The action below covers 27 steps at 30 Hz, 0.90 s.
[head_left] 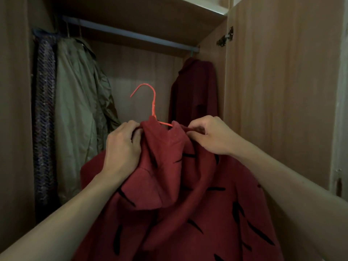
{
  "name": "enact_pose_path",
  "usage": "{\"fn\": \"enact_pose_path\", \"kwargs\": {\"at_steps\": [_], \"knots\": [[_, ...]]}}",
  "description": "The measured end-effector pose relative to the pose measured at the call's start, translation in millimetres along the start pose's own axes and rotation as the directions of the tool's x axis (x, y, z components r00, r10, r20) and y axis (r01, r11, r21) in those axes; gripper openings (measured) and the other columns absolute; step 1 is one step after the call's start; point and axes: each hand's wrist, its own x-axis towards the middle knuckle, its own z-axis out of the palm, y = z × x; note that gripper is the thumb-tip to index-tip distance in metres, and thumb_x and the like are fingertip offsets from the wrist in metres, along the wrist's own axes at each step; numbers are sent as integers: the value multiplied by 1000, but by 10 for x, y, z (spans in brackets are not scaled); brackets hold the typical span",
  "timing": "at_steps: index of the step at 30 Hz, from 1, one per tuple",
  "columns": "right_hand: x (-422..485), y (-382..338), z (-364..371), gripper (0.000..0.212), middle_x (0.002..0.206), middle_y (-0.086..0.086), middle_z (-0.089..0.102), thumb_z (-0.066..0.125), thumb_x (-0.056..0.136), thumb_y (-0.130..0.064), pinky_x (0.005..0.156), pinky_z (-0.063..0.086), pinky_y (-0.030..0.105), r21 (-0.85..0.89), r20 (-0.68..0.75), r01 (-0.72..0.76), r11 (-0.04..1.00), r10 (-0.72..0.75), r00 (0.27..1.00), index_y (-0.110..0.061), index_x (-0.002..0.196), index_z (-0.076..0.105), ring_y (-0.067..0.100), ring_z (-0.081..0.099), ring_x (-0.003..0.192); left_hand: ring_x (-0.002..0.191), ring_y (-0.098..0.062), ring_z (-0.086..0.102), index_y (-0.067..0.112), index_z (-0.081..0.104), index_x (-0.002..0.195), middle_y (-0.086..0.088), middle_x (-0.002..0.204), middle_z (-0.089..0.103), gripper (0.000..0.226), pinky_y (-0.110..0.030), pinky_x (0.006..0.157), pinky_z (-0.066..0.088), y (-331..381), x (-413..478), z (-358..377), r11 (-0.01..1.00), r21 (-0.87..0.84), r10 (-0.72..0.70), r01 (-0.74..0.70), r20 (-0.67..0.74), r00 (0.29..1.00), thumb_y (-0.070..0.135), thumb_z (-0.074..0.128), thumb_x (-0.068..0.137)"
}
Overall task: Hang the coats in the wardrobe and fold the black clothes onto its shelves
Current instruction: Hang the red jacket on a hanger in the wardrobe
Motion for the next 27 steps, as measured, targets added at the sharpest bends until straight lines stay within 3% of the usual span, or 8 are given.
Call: {"fn": "enact_pose_path", "kwargs": {"at_steps": [4,7,11,14,17,21,24,27], "knots": [[344,329,160,11,59,-11,64,74,82,-22,54,36,7,53,-246,-13,998,25,969,-19,72,74,-2,56,53,80,-22,61,7,66,93,-8,86,67,7,-31,77,45,-247,235,332,999,-22,37,-36,11,999,6,60,90],[698,587,229,11,61,-12,64,75,79,-29,60,43,18,8,-405,-27,1000,28,914,-22,72,73,0,57,58,86,-20,61,7,67,99,-5,92,65,16,-22,81,42,-418,541,628,995,-37,92,-91,40,995,14,56,89],[1114,893,234,10,55,-8,63,74,80,-28,53,39,15,-23,-534,-22,1000,7,845,-20,73,73,3,55,50,107,-19,54,18,55,125,4,111,56,54,-44,93,43,-631,852,980,997,-20,73,-71,191,979,57,48,88],[1367,1100,220,9,54,-11,61,76,80,-22,48,36,8,27,-580,-5,1000,20,815,-19,72,73,-1,55,50,113,-17,47,26,43,135,7,119,51,84,-45,93,38,-879,1049,1221,978,183,57,-102,236,970,81,45,72],[1664,1295,250,7,57,-12,65,76,80,-22,49,36,7,64,-589,0,998,38,807,-21,73,75,-1,56,50,110,-25,52,22,47,133,-1,119,56,74,-45,88,42,-1281,1326,1454,959,261,53,-110,218,975,70,42,76],[2049,1555,352,7,59,-10,67,76,80,-25,54,46,19,67,-615,-52,996,82,784,-23,74,75,2,58,52,96,-32,52,14,59,121,-10,103,54,45,-39,83,42,-1758,1673,1677,939,325,79,-116,127,989,40,39,90],[2306,1700,475,8,62,-11,67,76,81,-25,54,46,18,36,-638,-78,996,83,766,-24,73,75,2,60,55,112,-17,49,16,49,133,2,119,49,40,-24,93,32,-1908,1830,1886,992,67,98,-107,127,987,34,45,98],[2566,1791,583,8,63,-14,67,75,81,-27,51,39,8,-13,-676,-103,995,67,734,-27,73,74,-3,60,57,112,-7,49,23,47,125,10,121,53,45,-30,96,39,-2093,1951,2146,989,-129,82,-65,124,989,51,53,90]]}}
